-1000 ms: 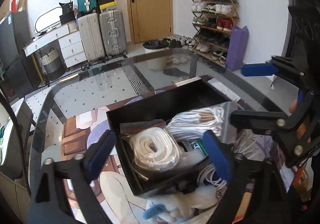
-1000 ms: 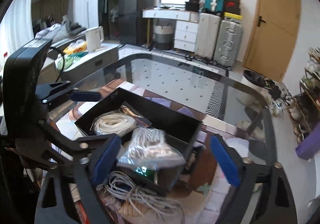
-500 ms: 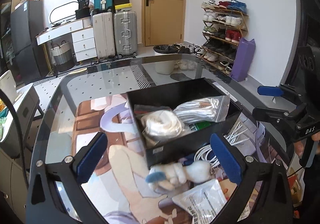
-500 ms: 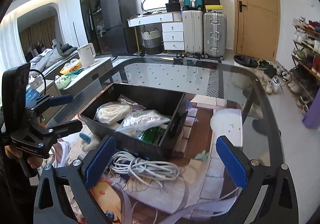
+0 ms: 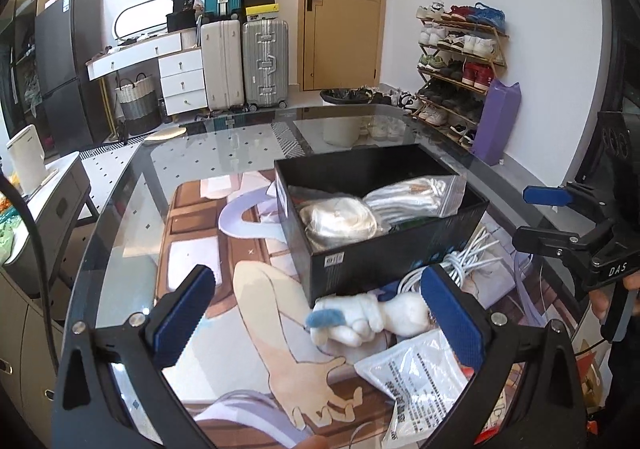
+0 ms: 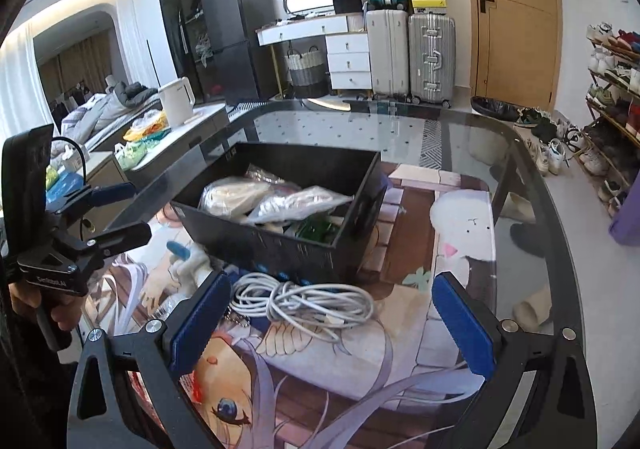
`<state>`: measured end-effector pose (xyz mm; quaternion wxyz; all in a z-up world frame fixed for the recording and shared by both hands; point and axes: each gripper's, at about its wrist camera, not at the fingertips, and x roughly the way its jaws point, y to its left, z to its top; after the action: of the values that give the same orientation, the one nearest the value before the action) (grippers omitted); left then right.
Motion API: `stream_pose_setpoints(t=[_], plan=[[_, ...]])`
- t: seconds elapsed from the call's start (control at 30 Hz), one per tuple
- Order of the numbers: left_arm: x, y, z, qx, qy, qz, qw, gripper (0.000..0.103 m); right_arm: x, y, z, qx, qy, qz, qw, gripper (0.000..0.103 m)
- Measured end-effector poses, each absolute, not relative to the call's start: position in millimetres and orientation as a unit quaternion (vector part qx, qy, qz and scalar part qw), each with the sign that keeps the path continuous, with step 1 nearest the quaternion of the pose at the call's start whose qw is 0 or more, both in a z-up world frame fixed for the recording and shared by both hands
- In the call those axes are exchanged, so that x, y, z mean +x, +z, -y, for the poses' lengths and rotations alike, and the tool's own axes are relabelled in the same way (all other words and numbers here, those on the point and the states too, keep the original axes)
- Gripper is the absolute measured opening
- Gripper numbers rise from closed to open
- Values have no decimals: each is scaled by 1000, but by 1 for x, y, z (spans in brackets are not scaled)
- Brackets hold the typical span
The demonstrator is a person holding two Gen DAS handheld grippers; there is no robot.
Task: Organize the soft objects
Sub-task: 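Move the left gripper toward the white plush toy while the right gripper approaches the white cable coil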
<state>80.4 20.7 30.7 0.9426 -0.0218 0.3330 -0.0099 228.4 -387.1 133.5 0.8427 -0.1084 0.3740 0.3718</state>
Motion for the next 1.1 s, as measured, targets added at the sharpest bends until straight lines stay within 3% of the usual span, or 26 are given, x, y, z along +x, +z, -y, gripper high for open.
stream_pose_setpoints(t=[1.1], plan=[[97,-5,-21,-29,-33,-380,924,103,248,71,361,-88,361,-468,802,102]])
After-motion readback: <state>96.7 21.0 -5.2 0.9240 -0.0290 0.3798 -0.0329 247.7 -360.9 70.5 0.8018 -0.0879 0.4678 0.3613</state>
